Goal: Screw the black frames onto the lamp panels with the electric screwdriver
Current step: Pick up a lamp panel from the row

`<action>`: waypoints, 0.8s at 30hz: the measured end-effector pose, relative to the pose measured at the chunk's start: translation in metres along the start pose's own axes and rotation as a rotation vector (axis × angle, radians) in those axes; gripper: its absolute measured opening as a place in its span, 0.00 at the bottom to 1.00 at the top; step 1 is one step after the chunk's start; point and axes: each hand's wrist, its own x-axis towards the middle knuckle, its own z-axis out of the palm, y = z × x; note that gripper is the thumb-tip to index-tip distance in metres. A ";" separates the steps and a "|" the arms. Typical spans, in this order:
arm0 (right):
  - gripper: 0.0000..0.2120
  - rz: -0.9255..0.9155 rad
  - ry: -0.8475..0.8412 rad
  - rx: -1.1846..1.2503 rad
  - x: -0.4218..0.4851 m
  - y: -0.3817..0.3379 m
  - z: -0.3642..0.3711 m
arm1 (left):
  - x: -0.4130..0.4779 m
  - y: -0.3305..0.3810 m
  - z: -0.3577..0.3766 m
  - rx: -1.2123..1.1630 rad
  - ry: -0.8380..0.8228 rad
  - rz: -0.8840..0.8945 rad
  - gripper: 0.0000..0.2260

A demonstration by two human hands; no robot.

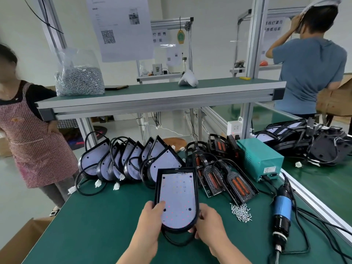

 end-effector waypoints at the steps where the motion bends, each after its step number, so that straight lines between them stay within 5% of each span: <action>1: 0.15 -0.036 0.030 0.006 -0.003 0.004 -0.001 | 0.005 -0.004 -0.003 0.044 0.017 -0.001 0.05; 13: 0.14 -0.278 0.254 0.110 0.002 0.025 0.004 | 0.023 -0.031 -0.020 -0.442 -0.144 -0.129 0.08; 19: 0.17 -0.128 -0.107 0.254 0.012 0.013 -0.006 | 0.020 -0.033 -0.016 -0.494 -0.137 -0.138 0.08; 24: 0.19 -0.184 -0.030 0.490 0.012 0.010 -0.013 | 0.019 -0.034 -0.017 -0.538 -0.133 -0.131 0.09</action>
